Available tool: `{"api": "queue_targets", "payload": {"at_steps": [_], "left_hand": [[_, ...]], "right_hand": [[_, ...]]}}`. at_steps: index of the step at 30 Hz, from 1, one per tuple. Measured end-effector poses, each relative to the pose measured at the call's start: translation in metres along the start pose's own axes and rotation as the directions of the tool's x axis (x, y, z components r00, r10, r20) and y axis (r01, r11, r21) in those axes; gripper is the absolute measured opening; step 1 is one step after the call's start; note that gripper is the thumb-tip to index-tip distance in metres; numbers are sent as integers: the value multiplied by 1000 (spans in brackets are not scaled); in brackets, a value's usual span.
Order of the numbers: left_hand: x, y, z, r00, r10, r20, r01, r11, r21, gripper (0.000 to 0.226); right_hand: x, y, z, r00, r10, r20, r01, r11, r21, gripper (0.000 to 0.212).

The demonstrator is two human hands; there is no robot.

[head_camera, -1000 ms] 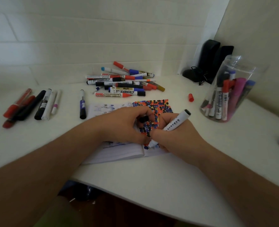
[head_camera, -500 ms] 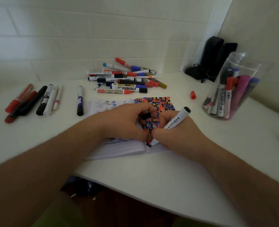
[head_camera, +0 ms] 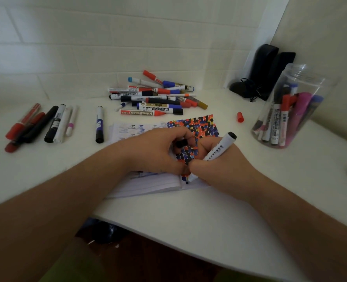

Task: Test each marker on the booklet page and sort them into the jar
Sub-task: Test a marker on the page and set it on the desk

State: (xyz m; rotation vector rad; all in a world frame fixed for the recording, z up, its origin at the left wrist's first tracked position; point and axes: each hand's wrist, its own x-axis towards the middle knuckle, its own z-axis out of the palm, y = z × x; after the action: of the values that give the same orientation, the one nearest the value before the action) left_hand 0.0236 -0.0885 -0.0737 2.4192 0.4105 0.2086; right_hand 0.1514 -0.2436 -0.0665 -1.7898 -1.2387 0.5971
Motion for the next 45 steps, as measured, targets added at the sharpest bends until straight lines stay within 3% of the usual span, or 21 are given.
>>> {"api": "queue_targets", "payload": {"at_steps": [4,12,17,23,26,28,30,34,39,45], "left_hand": [[-2,1,-1,1000,-17,8,17,1000,-26,53],[-2,1,0,1000,-12,-3,12,1000,-27,51],[-4,3,-1,1000,-11,-1,11,1000,-25,52],[-5,0,1,1000,-2,-24,1,1000,-23,50],[-6,-5,2,996,-6,-94,-19,965,-263,31],[-8,-10,1,988,-30,-150,-37,906,-423,14],[-9,-11,0,983,-51,-176,-37,886,-462,21],[-8,-8,-1,983,-100,-153,19,888,-459,32],[-7,-10,2,989,-105,-105,51,906,-421,22],[-10,-9,1,994,-92,-64,59,916,-397,27]], "right_hand": [[0,1,-2,999,30,10,-31,996,89,33],[-1,1,-2,999,18,42,-21,997,71,34],[2,3,-2,999,49,2,-48,988,144,31],[1,4,-1,999,13,33,-14,999,34,35],[5,-2,-11,997,38,74,-58,952,300,43],[9,-2,-27,998,26,62,-57,800,598,38],[12,2,-43,1000,-12,2,7,714,700,24],[16,13,-50,999,45,9,-39,728,685,8],[16,15,-48,993,86,82,-119,702,702,37],[17,14,-43,992,96,82,-126,786,605,35]]}}
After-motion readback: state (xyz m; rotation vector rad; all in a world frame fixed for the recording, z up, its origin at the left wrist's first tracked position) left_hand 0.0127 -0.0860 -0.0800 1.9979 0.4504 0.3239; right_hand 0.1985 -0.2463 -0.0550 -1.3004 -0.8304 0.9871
